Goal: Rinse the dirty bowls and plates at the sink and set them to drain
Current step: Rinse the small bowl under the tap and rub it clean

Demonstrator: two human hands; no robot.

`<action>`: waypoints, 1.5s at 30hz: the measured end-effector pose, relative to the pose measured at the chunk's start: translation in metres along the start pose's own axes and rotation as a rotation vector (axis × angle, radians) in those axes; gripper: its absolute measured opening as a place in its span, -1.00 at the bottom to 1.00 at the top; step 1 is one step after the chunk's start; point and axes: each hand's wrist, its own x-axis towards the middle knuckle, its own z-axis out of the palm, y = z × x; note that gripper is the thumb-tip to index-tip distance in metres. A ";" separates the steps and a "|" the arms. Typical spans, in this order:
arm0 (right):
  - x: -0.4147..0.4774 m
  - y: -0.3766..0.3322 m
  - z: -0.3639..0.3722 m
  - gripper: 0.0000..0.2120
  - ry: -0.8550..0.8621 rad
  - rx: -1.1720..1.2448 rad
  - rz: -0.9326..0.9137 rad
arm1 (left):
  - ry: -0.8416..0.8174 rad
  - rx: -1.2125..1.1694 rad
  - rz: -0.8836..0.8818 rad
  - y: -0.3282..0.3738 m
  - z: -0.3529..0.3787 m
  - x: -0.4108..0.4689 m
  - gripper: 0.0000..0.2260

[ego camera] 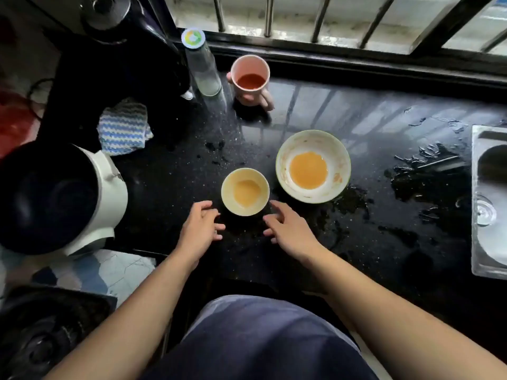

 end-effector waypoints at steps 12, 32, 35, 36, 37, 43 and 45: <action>0.004 -0.038 0.002 -0.61 0.094 -0.099 0.059 | -0.239 0.096 0.163 0.024 0.008 0.018 -0.72; -0.215 0.175 -0.121 -0.81 0.754 0.221 0.199 | -1.111 0.351 0.230 0.044 0.214 -0.140 -0.70; -0.251 0.227 -0.150 -0.82 0.835 0.260 0.182 | -1.146 0.417 0.270 0.028 0.270 -0.181 -0.68; -0.262 0.246 -0.162 -0.82 0.859 0.280 0.185 | -1.150 0.436 0.285 0.022 0.291 -0.196 -0.68; -0.274 0.264 -0.174 -0.81 0.875 0.300 0.188 | -1.150 0.457 0.301 0.016 0.311 -0.211 -0.68; -0.341 0.360 -0.251 -0.85 0.890 0.375 0.155 | -1.102 0.466 0.343 -0.009 0.426 -0.311 -0.69; -0.358 0.382 -0.278 -0.87 0.882 0.386 0.137 | -1.087 0.465 0.360 -0.015 0.459 -0.338 -0.70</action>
